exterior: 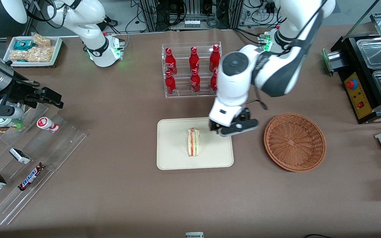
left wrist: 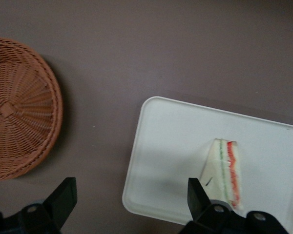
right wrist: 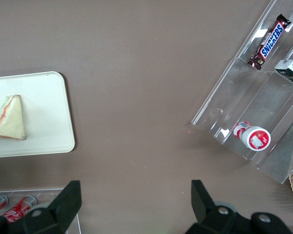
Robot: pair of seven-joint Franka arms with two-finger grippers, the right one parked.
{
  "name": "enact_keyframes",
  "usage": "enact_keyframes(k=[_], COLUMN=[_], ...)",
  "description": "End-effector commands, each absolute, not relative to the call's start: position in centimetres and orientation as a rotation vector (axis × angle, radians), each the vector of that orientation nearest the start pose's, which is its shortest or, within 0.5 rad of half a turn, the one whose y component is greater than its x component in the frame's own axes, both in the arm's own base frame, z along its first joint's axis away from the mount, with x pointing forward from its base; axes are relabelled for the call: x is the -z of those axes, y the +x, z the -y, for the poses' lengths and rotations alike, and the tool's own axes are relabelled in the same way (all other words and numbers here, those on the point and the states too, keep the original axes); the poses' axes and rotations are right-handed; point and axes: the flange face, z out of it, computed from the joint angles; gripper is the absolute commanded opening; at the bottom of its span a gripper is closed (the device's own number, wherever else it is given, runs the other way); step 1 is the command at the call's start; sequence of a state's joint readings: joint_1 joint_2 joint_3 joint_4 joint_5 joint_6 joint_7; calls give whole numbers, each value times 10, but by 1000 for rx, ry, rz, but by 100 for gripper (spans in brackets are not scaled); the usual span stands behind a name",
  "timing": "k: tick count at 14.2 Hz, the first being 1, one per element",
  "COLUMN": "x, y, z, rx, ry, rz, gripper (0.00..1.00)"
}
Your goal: Place sandwich from basket to tray
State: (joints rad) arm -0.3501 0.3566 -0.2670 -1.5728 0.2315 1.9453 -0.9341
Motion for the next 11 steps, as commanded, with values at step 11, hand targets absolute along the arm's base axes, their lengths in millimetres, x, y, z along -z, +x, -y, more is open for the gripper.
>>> enact_keyframes(k=[11], x=[-500], y=[542], z=[136], rx=[-40], ry=[-3089], rz=[173], gripper=[100])
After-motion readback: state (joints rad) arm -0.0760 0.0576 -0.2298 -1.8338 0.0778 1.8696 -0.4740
